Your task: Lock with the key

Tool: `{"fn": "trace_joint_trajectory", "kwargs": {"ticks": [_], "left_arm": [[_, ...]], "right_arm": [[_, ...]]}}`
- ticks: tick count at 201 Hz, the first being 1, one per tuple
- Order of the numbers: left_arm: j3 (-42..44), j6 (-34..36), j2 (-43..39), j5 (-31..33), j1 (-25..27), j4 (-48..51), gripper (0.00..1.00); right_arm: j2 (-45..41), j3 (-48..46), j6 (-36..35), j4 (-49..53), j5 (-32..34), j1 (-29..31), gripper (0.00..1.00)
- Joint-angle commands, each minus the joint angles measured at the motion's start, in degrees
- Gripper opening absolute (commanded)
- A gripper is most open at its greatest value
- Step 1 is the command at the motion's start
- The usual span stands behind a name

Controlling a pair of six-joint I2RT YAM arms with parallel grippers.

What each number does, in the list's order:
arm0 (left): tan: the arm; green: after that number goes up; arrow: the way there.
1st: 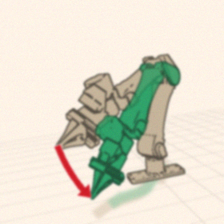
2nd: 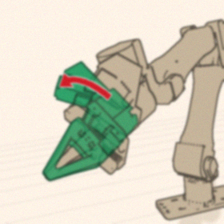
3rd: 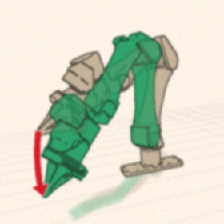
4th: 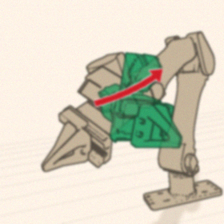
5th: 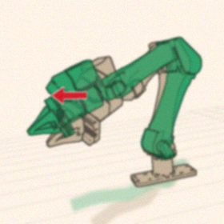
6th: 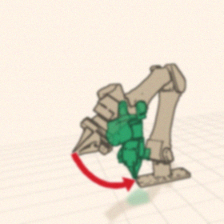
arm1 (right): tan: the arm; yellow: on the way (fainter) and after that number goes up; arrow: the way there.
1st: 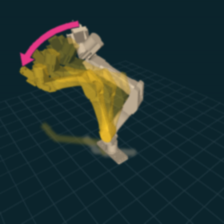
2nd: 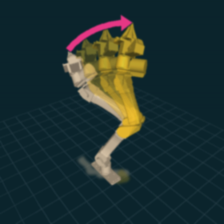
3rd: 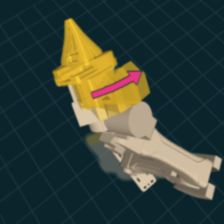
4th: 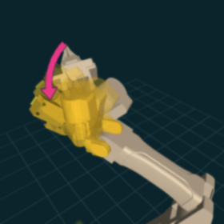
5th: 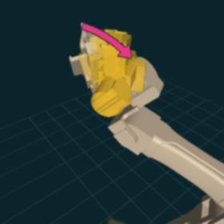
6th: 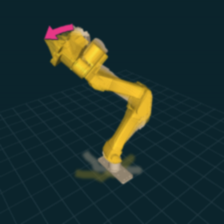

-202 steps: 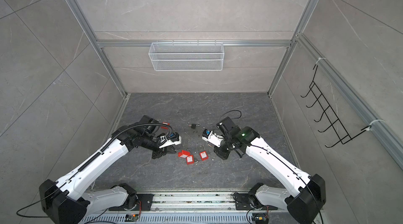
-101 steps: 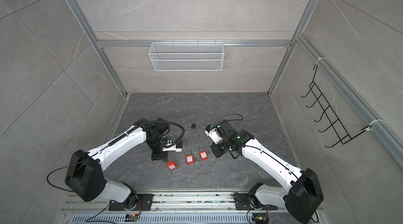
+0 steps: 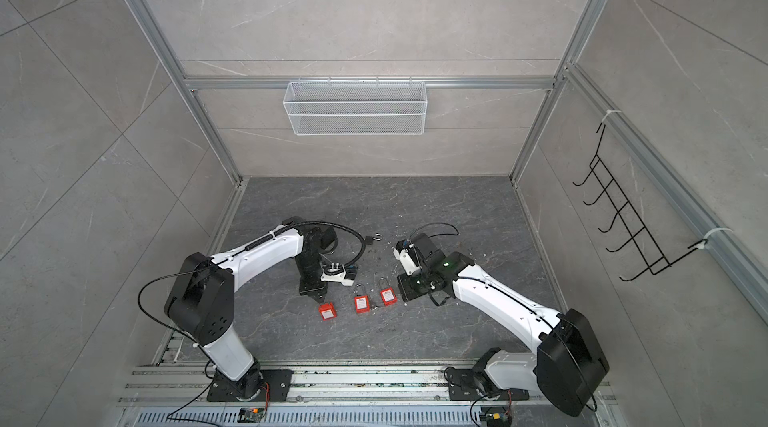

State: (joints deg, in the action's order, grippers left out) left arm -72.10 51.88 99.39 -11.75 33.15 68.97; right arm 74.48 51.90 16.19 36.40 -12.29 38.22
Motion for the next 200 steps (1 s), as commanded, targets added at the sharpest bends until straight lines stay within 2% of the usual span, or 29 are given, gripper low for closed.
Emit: {"fn": "trace_joint_trajectory", "kwargs": {"ticks": [1,42,57,87,114,133,154,200], "left_arm": [[-0.19,0.85,2.33,2.55,0.26,-1.22,0.0],[-2.74,0.72,5.92,4.01,-0.07,-6.2,0.11],[-4.15,1.23,7.63,3.59,-0.49,-7.05,0.19],[-6.46,1.16,9.83,2.88,-0.86,-9.11,0.21],[-7.42,-0.81,10.24,2.24,-2.87,-11.17,0.28],[-6.82,-2.56,7.73,1.04,-4.87,-13.53,0.34],[-5.37,-6.94,3.1,0.1,-7.8,-17.83,0.36],[6.69,-26.92,-15.07,-6.95,-16.28,-33.94,0.37]], "right_arm": [[0.54,-0.54,5.23,-1.8,-1.59,1.37,0.0],[2.61,0.93,11.1,-2.65,-1.93,5.29,0.0],[3.54,1.86,13.82,-3.09,-2.45,6.68,0.0],[4.09,2.15,19.34,-4.26,-2.62,7.63,0.0],[4.63,3.68,22.22,-2.13,-2.44,8.49,0.0],[5.78,5.4,24.07,-0.49,-3.24,9.57,0.0],[7.52,7.64,26.77,0.07,-4.03,11.29,0.0],[15.34,13.79,32.61,-3.55,-6.46,15.99,0.0]]}}
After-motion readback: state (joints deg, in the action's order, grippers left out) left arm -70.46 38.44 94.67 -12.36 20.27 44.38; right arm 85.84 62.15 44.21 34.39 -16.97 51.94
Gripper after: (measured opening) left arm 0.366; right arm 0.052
